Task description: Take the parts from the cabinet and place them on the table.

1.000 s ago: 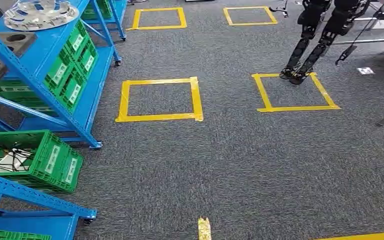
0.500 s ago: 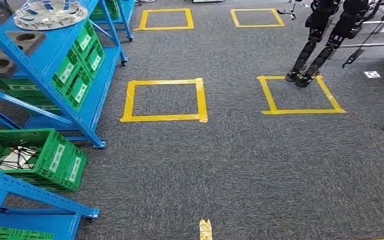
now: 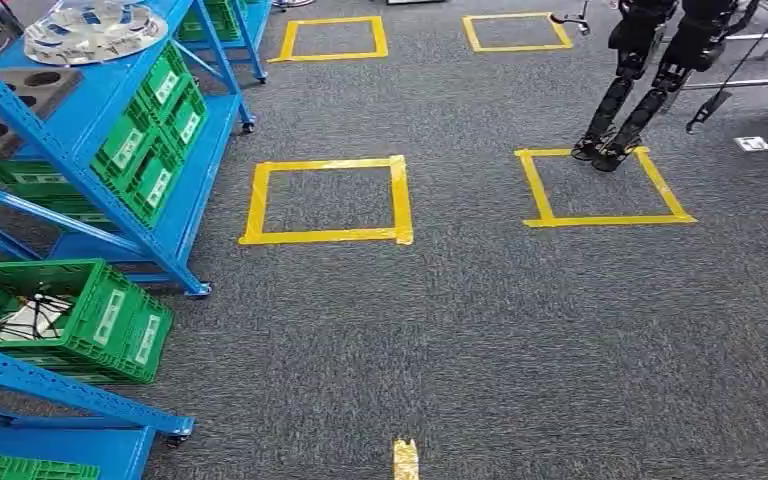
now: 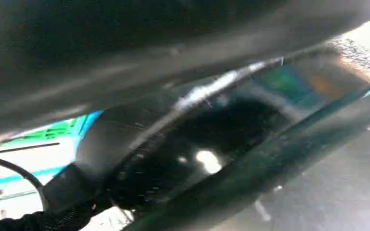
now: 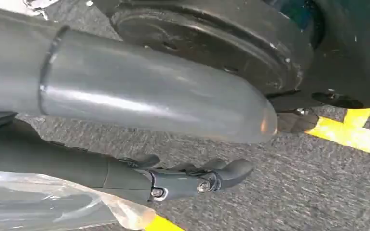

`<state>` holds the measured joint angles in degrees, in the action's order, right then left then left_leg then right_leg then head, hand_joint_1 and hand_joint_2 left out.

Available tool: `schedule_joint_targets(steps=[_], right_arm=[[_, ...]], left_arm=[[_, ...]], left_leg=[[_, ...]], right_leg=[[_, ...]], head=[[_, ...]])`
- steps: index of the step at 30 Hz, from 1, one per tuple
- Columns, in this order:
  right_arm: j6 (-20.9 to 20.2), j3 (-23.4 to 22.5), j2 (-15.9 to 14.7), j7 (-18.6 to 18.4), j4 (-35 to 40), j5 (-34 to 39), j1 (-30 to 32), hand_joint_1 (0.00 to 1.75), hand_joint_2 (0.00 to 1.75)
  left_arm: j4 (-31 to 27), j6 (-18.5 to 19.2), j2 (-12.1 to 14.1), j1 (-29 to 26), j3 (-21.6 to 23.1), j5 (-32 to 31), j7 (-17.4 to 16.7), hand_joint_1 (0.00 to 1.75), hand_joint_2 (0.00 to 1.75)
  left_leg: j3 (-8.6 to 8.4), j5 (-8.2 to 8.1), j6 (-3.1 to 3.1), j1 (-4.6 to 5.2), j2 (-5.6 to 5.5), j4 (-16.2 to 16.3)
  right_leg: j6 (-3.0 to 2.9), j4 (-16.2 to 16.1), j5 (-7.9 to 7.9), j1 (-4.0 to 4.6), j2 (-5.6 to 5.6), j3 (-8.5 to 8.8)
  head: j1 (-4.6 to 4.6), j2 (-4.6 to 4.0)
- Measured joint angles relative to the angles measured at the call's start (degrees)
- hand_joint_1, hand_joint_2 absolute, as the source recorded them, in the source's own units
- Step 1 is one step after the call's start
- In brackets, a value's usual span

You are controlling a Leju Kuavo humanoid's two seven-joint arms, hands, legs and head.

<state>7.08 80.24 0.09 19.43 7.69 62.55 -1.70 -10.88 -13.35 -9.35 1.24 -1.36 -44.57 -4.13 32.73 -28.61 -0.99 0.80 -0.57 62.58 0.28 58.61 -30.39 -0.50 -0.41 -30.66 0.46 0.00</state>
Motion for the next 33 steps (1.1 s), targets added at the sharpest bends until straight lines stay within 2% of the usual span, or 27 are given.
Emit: schedule_joint_targets(steps=[1, 2, 3, 5, 6, 7, 8, 10, 11, 12, 13, 15, 16, 17, 20, 21, 22, 23, 25, 26, 27, 28, 29, 30, 31, 32, 33], right_arm=[[0.00, -0.02, 0.04, 0.00, 0.00, 0.02, -0.04, 0.00, 0.00], [-0.02, 0.00, 0.04, 0.00, 0.00, 0.00, -0.15, 0.00, 0.00], [-0.04, 0.00, 0.07, 0.02, 0.02, 0.00, -0.12, 0.00, 0.00], [-0.07, 0.00, 0.13, 0.02, 0.02, 0.00, -0.08, 0.00, 0.00], [-0.07, 0.00, 0.11, 0.02, 0.02, 0.00, -0.15, 0.00, 0.00], [-0.07, 0.00, 0.11, 0.07, 0.02, 0.00, -0.13, 0.00, 0.00], [-0.07, 0.00, 0.11, 0.07, 0.02, 0.00, -0.18, 0.00, 0.00], [-0.04, 0.00, 0.09, 0.07, 0.02, 0.00, -0.09, 0.00, 0.00], [-0.04, 0.00, 0.09, 0.07, 0.02, 0.00, 0.02, 0.00, 0.00], [-0.04, 0.00, 0.09, 0.07, 0.02, 0.00, 0.11, 0.00, 0.00], [-0.09, 0.00, 0.09, 0.04, 0.02, -0.02, 0.12, 0.00, 0.00], [-0.09, 0.00, 0.07, 0.07, 0.00, -0.04, -0.01, 0.00, 0.00], [-0.09, 0.00, 0.07, 0.07, 0.02, -0.06, -0.17, 0.00, 0.00], [-0.09, 0.00, 0.11, 0.07, 0.02, -0.04, -0.26, 0.00, 0.00], [-0.09, 0.00, 0.09, 0.07, 0.02, -0.04, -0.03, 0.00, 0.00], [-0.09, 0.00, 0.09, 0.07, 0.00, -0.04, 0.00, 0.00, 0.00], [-0.02, -0.02, 0.04, 0.07, -0.04, 0.04, -0.08, 0.00, 0.00], [-0.04, -0.02, 0.00, 0.09, -0.04, -0.04, -0.13, 0.00, 0.00], [-0.09, 0.00, 0.00, 0.07, -0.02, -0.02, -0.08, 0.00, 0.00], [-0.09, -0.02, 0.00, 0.07, -0.04, -0.02, -0.03, 0.00, 0.00], [-0.09, -0.02, 0.00, 0.07, -0.04, -0.02, 0.02, 0.00, 0.00], [-0.09, 0.00, 0.00, 0.07, -0.04, -0.02, 0.04, 0.00, 0.00], [-0.09, -0.02, 0.00, 0.07, -0.04, -0.02, 0.02, 0.00, 0.00], [-0.09, -0.02, 0.00, 0.07, -0.04, -0.02, -0.05, 0.00, 0.00], [-0.09, -0.02, 0.00, 0.07, -0.04, -0.02, -0.09, 0.00, 0.00], [-0.09, -0.02, 0.00, 0.07, -0.04, -0.02, -0.14, 0.00, 0.00], [-0.09, -0.02, 0.00, 0.07, -0.04, -0.02, -0.18, 0.00, 0.00]], left_arm=[[0.00, -0.02, 0.02, 0.00, 0.00, 0.00, 0.00, 0.00, 0.00], [0.00, -0.02, 0.04, 0.11, 0.00, 0.00, 0.00, 0.00, 0.00], [0.00, -0.02, 0.07, 0.18, 0.00, 0.00, 0.00, 0.00, 0.00], [0.00, -0.02, 0.15, -0.02, -0.02, 0.02, -0.02, 0.00, 0.00], [0.00, 0.00, 0.09, -0.12, 0.00, 0.02, -0.02, 0.00, 0.00], [0.00, 0.00, 0.09, -0.09, 0.00, 0.00, -0.02, 0.00, 0.00], [0.00, 0.02, 0.09, 0.03, -0.02, 0.00, -0.02, 0.00, 0.00], [0.00, 0.15, -0.02, 0.05, 0.00, 0.00, -0.02, 0.00, 0.00], [0.00, 0.15, -0.02, 0.05, 0.00, 0.02, -0.07, 0.00, 0.00], [0.00, 0.15, -0.02, 0.02, 0.00, 0.02, -0.07, 0.00, 0.00], [0.00, 0.18, -0.04, 0.01, 0.00, 0.02, -0.07, 0.00, 0.00], [0.00, 0.20, -0.07, 0.04, 0.00, 0.00, -0.07, 0.00, 0.00], [0.00, 0.20, -0.05, 0.05, 0.00, 0.00, -0.07, 0.00, 0.00], [0.00, 0.20, 0.02, 0.09, 0.00, -0.02, -0.07, 0.00, 0.00], [0.00, 0.20, 0.04, 0.05, 0.00, -0.02, -0.07, 0.00, 0.00], [0.00, 0.20, 0.09, 0.05, 0.00, -0.02, -0.07, 0.00, 0.00], [0.00, 0.20, 0.09, 0.06, 0.00, -0.02, -0.07, 0.00, 0.00], [0.00, 0.20, 0.07, 0.09, 0.00, -0.02, -0.07, 0.00, 0.00], [0.00, 0.20, 0.09, 0.11, 0.00, -0.02, -0.07, 0.00, 0.00], [0.00, 0.22, 0.09, 0.10, 0.00, -0.02, -0.07, 0.00, 0.00], [0.00, 0.24, 0.07, 0.02, 0.00, -0.02, -0.07, 0.00, 0.00], [0.00, 0.24, 0.09, -0.04, 0.00, -0.02, -0.07, 0.00, 0.00], [0.00, 0.24, 0.09, -0.03, 0.00, -0.02, -0.07, 0.00, 0.00], [0.00, 0.24, 0.09, 0.00, 0.00, -0.02, -0.07, 0.00, 0.00], [0.00, 0.24, 0.09, 0.05, 0.00, -0.02, -0.07, 0.00, 0.00], [0.00, 0.24, 0.09, 0.12, 0.00, -0.02, -0.07, 0.00, 0.00], [0.00, 0.24, 0.07, 0.21, 0.00, -0.02, -0.07, 0.00, 0.00]], left_leg=[[-1.27, 0.04, -0.39, 0.33, 0.14, -2.63], [-1.43, -0.04, -0.55, 0.52, 0.16, -3.67], [-1.50, -0.48, -0.74, 0.65, 0.16, -4.15], [-1.44, -0.26, -0.93, 0.77, 0.10, -4.61], [-1.96, 0.45, -1.02, 0.13, 0.20, -5.82], [-2.13, 0.58, -1.07, 0.17, 0.26, -6.16], [-2.00, 0.66, -1.21, 0.15, 0.26, -6.15], [-1.88, 0.65, -1.30, 0.18, 0.30, -6.11], [-1.84, 0.66, -1.30, 0.17, 0.32, -6.08], [-1.88, 0.68, -1.28, 0.15, 0.32, -6.07], [-1.90, 0.68, -1.27, 0.09, 0.31, -5.98], [-1.93, 0.47, -0.95, -0.12, 0.19, -5.51], [-1.82, 0.21, -0.52, -0.08, 0.19, -5.09], [-1.40, -0.07, -0.18, 0.32, 0.05, -4.26], [-1.26, 0.38, 0.43, 0.12, 0.05, -4.42], [-1.12, 0.12, 0.63, 0.07, 0.00, -4.18], [-0.78, -1.17, 1.05, -0.06, 0.11, -3.17], [0.32, -3.28, 1.40, -0.19, 0.15, -0.37], [4.35, -8.06, 1.86, -0.42, 0.15, 9.25], [5.82, -9.26, 1.92, -0.51, 0.15, 12.86], [6.01, -9.02, 1.91, -0.57, 0.15, 13.66], [4.93, -7.37, 1.84, -0.63, 0.15, 11.91], [2.77, -4.89, 1.71, -0.65, 0.15, 7.76], [-0.09, -2.21, 1.52, -0.66, 0.15, 2.22], [-2.52, -0.41, 1.29, -0.66, 0.16, -2.57], [-3.24, -1.32, 1.20, -0.41, 0.15, -4.10], [-3.16, -1.26, 1.00, -0.31, 0.15, -4.85]], right_leg=[[0.01, -0.06, 0.00, -0.04, -0.01, -0.14], [0.19, 0.05, -0.03, 0.18, 0.01, -0.29], [0.43, 0.04, 0.13, 0.09, -0.16, -0.62], [0.98, -0.35, 0.42, -0.03, -0.39, -0.56], [1.24, -0.01, -0.09, -0.06, -0.32, -0.76], [1.36, 0.90, -1.03, -0.06, 0.01, -1.34], [1.52, 4.21, -3.24, -0.02, 0.20, -2.85], [1.97, 13.51, -7.32, -0.14, 0.30, -7.15], [2.21, 16.52, -8.01, -0.15, 0.29, -8.61], [2.40, 16.48, -7.23, -0.28, 0.28, -8.61], [2.54, 14.11, -5.33, -0.44, 0.28, -7.42], [2.88, 4.18, -0.24, -0.86, 0.27, -2.25], [3.12, 0.29, -0.31, -1.02, 0.38, -0.30], [2.47, -0.39, -0.34, -0.80, 0.76, -0.06], [1.55, 0.00, -0.10, -0.44, 0.72, 0.01], [1.01, -0.22, 0.24, -0.75, 0.61, 0.00], [0.61, -0.27, 0.43, -0.78, 0.45, -0.09], [0.30, -0.27, 0.50, -0.76, 0.42, -0.23], [0.15, -0.25, 0.60, -0.64, 0.17, -0.58], [0.12, -0.24, 0.63, -0.62, 0.05, -0.72], [0.10, -0.23, 0.66, -0.61, -0.01, -0.75], [0.13, -0.23, 0.71, -0.61, -0.01, -0.75], [0.15, -0.23, 0.73, -0.61, 0.00, -0.69], [0.19, -0.23, 0.76, -0.62, 0.02, -0.57], [0.22, -0.23, 0.77, -0.63, 0.02, -0.49], [0.53, -0.14, 0.85, -0.40, 0.02, -0.62], [0.83, -0.02, 0.97, -0.34, 0.02, -1.01]], head=[[0.04, 0.00], [-0.02, 0.00], [-0.13, 0.00], [-0.13, 0.00], [-0.09, 0.02], [-0.07, -0.02], [0.15, 0.00], [0.28, 0.00], [0.37, 0.00], [0.46, 0.00], [0.44, 0.00], [0.46, 0.00], [0.46, 0.00], [0.64, 0.00], [0.33, 0.00], [0.33, 0.00], [0.20, 0.00], [-0.15, 0.00], [-0.22, 0.00], [-0.22, 0.00], [-0.22, 0.00], [-0.24, 0.00], [-0.22, 0.00], [-0.24, 0.00], [-0.24, 0.00], [-0.22, 0.00], [-0.24, 0.00]])
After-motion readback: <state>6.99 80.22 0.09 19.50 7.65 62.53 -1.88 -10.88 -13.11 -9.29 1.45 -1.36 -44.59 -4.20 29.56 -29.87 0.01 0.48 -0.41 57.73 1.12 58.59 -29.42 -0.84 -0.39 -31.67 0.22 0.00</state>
